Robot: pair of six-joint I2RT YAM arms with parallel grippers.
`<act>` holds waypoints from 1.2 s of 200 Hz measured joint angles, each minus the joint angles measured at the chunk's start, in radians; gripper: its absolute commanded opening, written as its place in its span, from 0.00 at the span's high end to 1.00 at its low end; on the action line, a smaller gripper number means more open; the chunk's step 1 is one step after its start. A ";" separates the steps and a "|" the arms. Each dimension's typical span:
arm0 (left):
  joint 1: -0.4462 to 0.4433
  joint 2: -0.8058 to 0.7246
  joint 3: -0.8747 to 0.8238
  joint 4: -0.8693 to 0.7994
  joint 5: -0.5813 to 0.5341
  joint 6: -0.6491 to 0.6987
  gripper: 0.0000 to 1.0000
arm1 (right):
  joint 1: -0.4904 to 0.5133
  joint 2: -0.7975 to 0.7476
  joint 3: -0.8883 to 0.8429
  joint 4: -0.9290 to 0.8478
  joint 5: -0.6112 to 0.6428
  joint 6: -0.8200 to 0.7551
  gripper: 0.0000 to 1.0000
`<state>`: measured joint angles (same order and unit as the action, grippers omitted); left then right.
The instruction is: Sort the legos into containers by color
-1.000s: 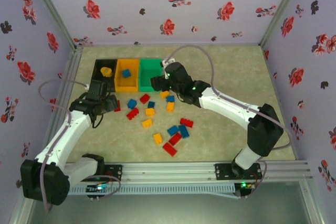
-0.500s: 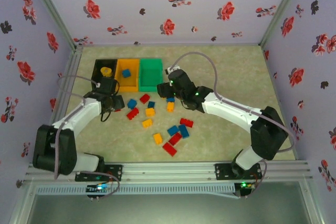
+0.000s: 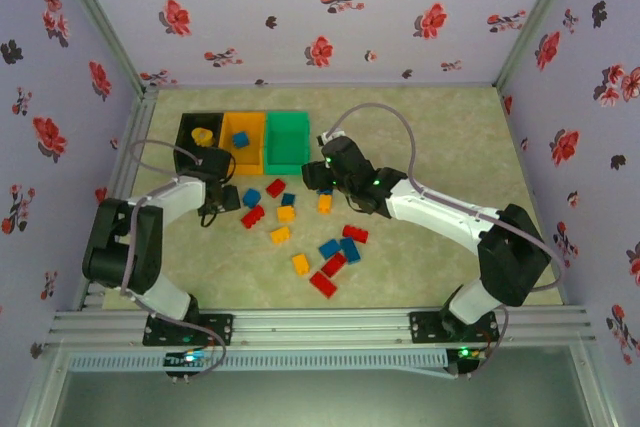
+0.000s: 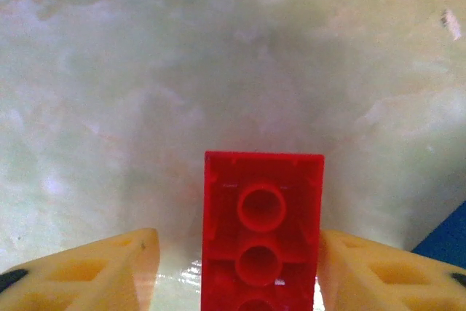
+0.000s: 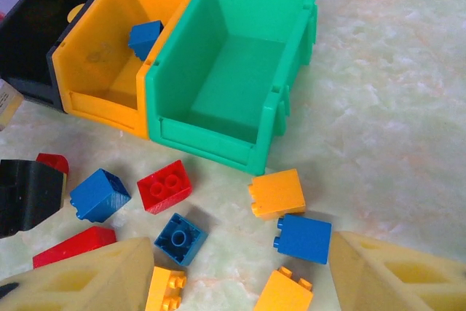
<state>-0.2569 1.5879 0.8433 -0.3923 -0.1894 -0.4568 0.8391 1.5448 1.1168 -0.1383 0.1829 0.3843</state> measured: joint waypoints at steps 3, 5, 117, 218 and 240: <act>0.000 0.001 0.002 0.000 0.000 0.002 0.47 | 0.001 0.000 0.000 0.000 0.000 0.002 0.35; 0.000 0.001 0.003 0.000 0.000 0.001 0.48 | 0.002 0.000 0.000 0.000 0.000 0.002 0.35; 0.003 0.016 0.030 -0.007 0.006 0.018 0.70 | 0.012 -0.007 -0.016 -0.001 0.005 0.010 0.37; -0.087 -0.154 0.261 -0.186 0.006 0.038 0.72 | 0.013 -0.078 -0.074 -0.002 0.061 0.013 0.39; -0.117 -0.151 0.327 -0.196 0.006 0.046 0.72 | 0.013 -0.094 -0.084 -0.001 0.074 0.018 0.40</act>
<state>-0.3744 1.4364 1.1698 -0.5880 -0.1833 -0.4110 0.8520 1.4506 1.0325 -0.1394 0.2569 0.4019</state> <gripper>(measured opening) 0.330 0.608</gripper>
